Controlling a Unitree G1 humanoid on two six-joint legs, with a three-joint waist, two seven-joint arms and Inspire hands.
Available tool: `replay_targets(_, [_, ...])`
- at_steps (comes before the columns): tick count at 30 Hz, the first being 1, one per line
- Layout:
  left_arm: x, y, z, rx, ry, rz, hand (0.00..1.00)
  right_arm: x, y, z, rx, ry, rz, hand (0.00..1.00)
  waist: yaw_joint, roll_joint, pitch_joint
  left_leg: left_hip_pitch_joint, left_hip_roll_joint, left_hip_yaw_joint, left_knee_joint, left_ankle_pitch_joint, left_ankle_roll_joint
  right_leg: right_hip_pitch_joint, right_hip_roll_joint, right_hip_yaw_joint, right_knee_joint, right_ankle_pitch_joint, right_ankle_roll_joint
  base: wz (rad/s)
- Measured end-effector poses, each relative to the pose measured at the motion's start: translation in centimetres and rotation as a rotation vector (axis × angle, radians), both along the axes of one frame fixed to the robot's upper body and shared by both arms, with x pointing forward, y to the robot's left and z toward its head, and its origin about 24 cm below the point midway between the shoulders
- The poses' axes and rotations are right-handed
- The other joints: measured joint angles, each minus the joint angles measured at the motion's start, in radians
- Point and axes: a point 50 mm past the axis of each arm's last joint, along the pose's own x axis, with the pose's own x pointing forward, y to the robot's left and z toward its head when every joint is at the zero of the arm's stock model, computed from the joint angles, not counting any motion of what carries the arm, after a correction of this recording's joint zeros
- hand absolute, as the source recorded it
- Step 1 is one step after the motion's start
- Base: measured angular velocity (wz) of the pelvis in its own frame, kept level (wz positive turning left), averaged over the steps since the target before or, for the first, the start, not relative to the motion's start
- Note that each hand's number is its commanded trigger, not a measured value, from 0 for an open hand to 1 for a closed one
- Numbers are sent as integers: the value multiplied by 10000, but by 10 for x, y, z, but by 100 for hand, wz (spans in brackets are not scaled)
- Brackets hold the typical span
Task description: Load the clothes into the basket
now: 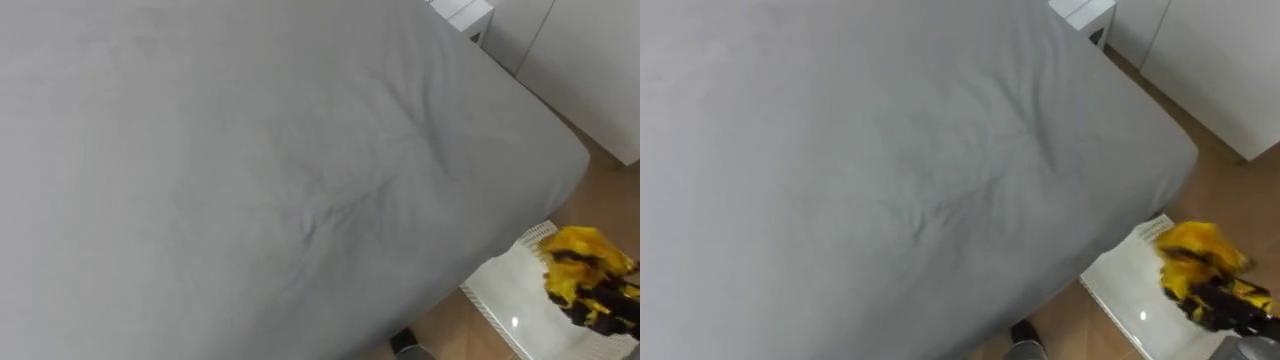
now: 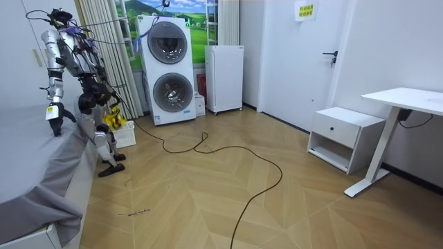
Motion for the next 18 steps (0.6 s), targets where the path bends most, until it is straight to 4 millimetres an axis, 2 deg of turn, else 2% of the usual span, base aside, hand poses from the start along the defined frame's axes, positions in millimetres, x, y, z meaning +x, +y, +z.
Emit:
replay_targets(4, [4,3,1,66,-161,18,0,-1,-8,7,-316,-62,-44,0,-15,-52,-2,4,2,-7,13,-3,3,28,7,-2,-29,1,-1,0])
replay_targets(18, [-1,4,1,28,-287,251,0,-10,-10,3,-250,17,-319,0,11,-186,18,378,35,-85,-4,-9,1,532,21,-110,-234,-18,-1,2])
